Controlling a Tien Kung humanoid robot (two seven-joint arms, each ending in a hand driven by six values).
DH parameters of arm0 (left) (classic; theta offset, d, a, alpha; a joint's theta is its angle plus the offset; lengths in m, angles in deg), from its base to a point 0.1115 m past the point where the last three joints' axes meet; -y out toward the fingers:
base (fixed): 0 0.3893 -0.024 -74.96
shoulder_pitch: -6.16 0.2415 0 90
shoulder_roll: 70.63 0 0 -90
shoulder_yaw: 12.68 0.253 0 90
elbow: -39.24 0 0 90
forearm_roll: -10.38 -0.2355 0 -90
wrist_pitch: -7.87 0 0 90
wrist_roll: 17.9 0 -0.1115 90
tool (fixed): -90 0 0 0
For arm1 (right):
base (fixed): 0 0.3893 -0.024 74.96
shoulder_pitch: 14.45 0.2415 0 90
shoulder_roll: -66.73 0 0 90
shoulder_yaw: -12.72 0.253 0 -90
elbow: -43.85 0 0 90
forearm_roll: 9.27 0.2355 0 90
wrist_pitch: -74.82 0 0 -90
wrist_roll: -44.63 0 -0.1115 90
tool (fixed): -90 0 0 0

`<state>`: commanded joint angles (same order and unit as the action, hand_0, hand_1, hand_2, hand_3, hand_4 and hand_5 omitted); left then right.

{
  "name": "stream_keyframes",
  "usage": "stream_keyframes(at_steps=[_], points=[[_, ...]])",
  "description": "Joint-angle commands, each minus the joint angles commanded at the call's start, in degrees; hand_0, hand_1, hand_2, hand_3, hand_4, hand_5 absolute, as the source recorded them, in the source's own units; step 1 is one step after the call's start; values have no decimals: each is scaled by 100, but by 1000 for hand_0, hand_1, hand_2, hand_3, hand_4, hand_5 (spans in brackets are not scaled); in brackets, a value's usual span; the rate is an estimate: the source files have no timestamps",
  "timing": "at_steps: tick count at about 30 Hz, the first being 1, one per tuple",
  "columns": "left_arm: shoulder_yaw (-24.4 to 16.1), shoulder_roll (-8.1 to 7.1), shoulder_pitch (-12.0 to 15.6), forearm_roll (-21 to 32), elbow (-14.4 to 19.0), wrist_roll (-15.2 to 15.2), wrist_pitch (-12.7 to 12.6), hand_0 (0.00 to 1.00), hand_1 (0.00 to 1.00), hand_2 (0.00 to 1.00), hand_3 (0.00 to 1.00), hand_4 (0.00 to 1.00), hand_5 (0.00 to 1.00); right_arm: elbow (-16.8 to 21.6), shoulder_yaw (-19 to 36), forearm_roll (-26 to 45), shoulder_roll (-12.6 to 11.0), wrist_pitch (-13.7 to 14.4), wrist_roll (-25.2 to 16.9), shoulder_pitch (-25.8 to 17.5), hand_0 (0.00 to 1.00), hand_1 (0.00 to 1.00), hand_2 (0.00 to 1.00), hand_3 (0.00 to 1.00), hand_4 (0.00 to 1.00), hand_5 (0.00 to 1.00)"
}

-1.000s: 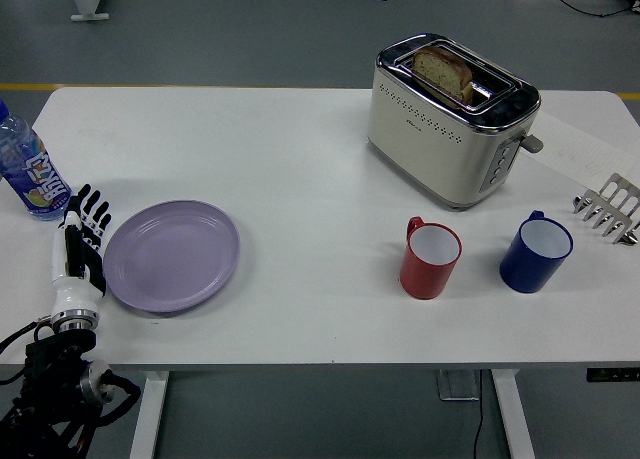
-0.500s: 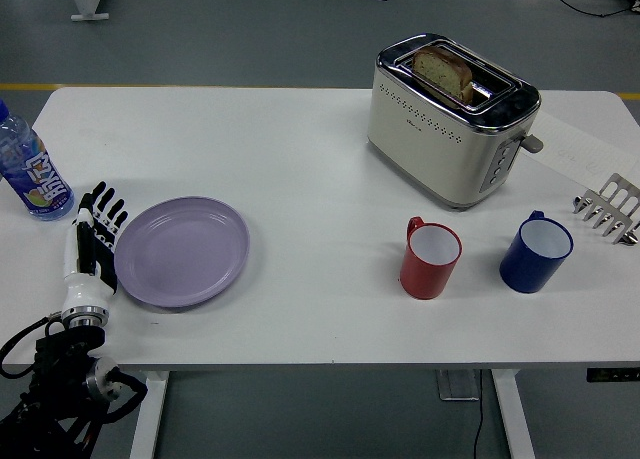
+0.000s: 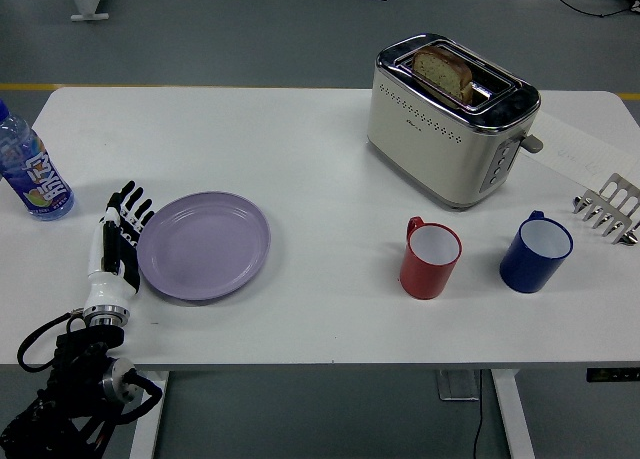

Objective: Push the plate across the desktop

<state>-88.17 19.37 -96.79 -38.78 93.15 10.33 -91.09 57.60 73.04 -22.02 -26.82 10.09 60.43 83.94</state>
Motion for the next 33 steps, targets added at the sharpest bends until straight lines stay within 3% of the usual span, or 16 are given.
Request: stream_keyframes(at_steps=[33], points=[[1145, 0, -303, 402, -25, 15, 7, 845, 869, 908, 888, 506, 998, 11, 67, -167, -25, 18, 55, -13, 551, 459, 564, 579, 305, 451]])
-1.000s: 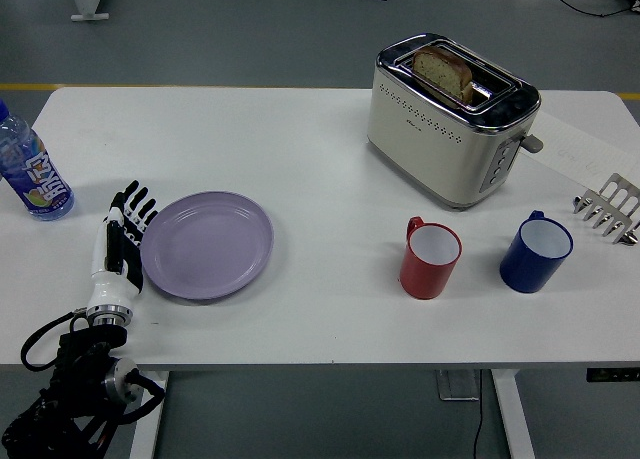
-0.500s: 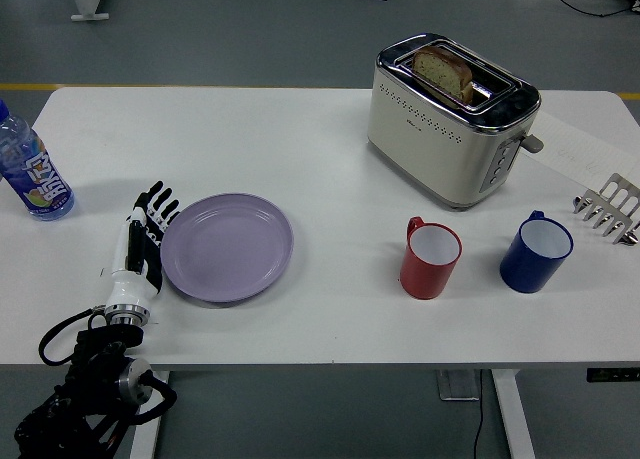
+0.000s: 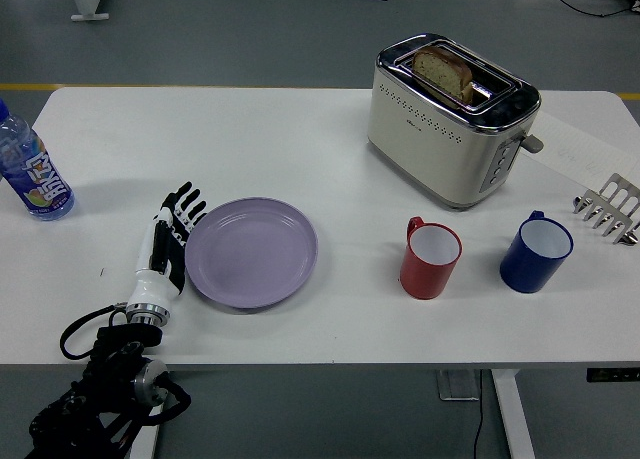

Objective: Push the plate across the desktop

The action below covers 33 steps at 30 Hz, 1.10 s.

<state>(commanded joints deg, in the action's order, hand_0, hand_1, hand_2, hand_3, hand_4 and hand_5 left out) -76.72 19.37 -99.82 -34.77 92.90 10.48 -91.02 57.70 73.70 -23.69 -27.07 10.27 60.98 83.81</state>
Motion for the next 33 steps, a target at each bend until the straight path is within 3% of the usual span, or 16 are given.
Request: stream_keyframes(at_steps=[18, 33], points=[[787, 0, -108, 385, 101, -5, 35, 846, 869, 908, 887, 505, 998, -6, 24, -65, -18, -5, 8, 50, 551, 460, 563, 579, 306, 451], [1190, 0, -143, 642, 245, 3, 50, 846, 869, 907, 887, 505, 998, -8, 37, -85, -22, -7, 7, 54, 551, 459, 562, 579, 307, 452]])
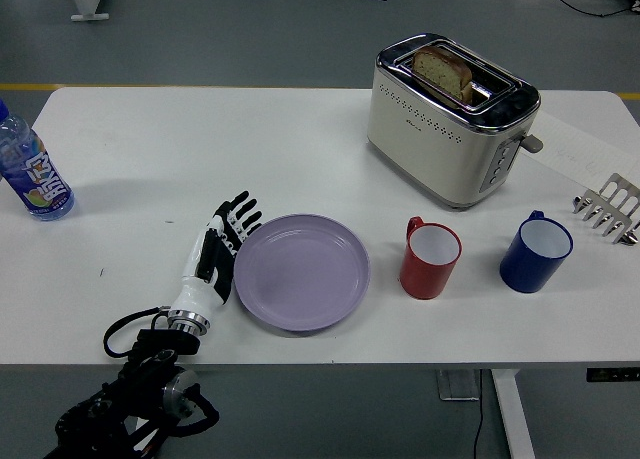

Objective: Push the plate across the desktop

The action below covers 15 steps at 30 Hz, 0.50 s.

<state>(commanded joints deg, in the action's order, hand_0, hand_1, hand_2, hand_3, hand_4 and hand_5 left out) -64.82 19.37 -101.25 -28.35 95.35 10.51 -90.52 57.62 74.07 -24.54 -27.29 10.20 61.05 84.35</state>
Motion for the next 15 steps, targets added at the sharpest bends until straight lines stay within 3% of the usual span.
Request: stream_keyframes(at_steps=[15], points=[[287, 0, -33, 155, 96, -33, 58, 845, 867, 907, 884, 506, 998, -2, 0, -6, -12, 5, -6, 8, 551, 459, 561, 579, 308, 451]])
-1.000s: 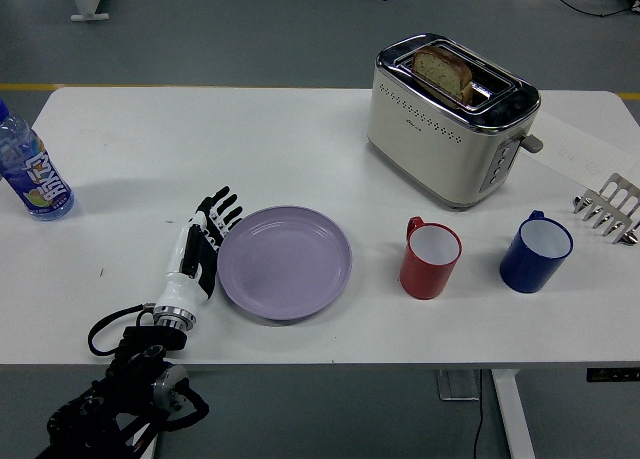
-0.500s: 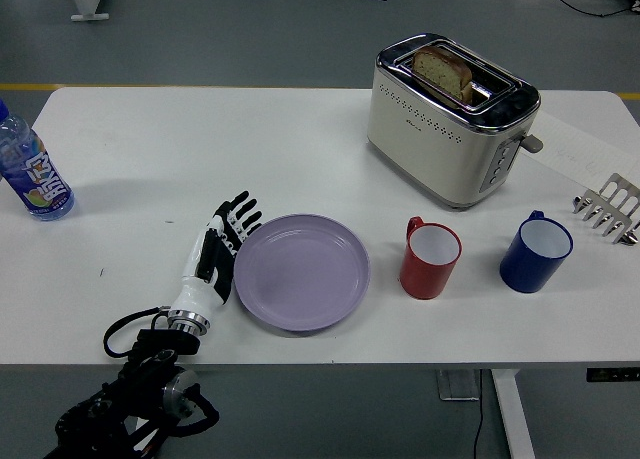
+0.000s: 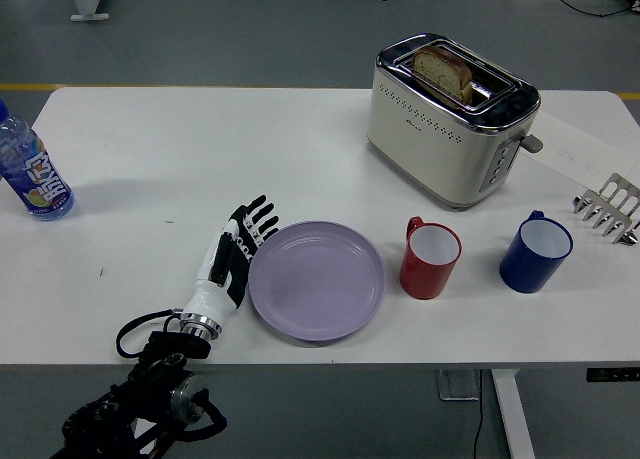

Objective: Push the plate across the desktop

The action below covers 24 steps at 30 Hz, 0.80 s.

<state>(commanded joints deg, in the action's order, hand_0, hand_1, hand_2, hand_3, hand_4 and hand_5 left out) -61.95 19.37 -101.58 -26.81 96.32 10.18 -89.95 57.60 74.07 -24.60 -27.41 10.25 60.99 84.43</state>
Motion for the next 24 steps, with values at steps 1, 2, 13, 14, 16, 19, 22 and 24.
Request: stream_keyframes(at_steps=[1, 2, 13, 14, 16, 19, 22, 24], points=[[15, 0, -2, 7, 9, -3, 4, 845, 867, 907, 884, 506, 998, 0, 2, -4, -1, 1, 1, 0, 551, 459, 561, 579, 308, 451], [22, 0, -2, 10, 13, -4, 6, 845, 867, 907, 884, 506, 998, 0, 3, -5, -1, 2, 1, -1, 551, 459, 561, 579, 308, 451], [98, 0, -2, 24, 31, -16, 16, 844, 867, 904, 884, 506, 998, 7, 11, 3, -1, 21, 7, -17, 551, 459, 561, 579, 309, 452], [97, 0, -2, 19, 34, -19, 17, 844, 867, 904, 884, 506, 998, 9, 14, -1, -2, 22, 10, -23, 551, 459, 561, 579, 309, 452], [94, 0, -3, 16, 37, -22, 17, 844, 867, 905, 884, 505, 998, 10, 15, -5, -3, 23, 12, -29, 551, 459, 561, 579, 309, 453], [73, 0, -2, -4, 44, -34, 2, 844, 867, 905, 884, 505, 998, 13, 15, -5, -4, 27, 15, -40, 551, 459, 561, 579, 309, 453], [10, 0, -2, -102, 42, -117, -43, 842, 863, 893, 881, 509, 998, 13, 13, -1, -9, 27, 12, -48, 551, 460, 561, 579, 308, 453], [-40, 0, -2, -150, 35, -187, -24, 842, 863, 893, 881, 509, 998, 13, 12, 3, -11, 27, 11, -51, 551, 460, 561, 579, 308, 453]])
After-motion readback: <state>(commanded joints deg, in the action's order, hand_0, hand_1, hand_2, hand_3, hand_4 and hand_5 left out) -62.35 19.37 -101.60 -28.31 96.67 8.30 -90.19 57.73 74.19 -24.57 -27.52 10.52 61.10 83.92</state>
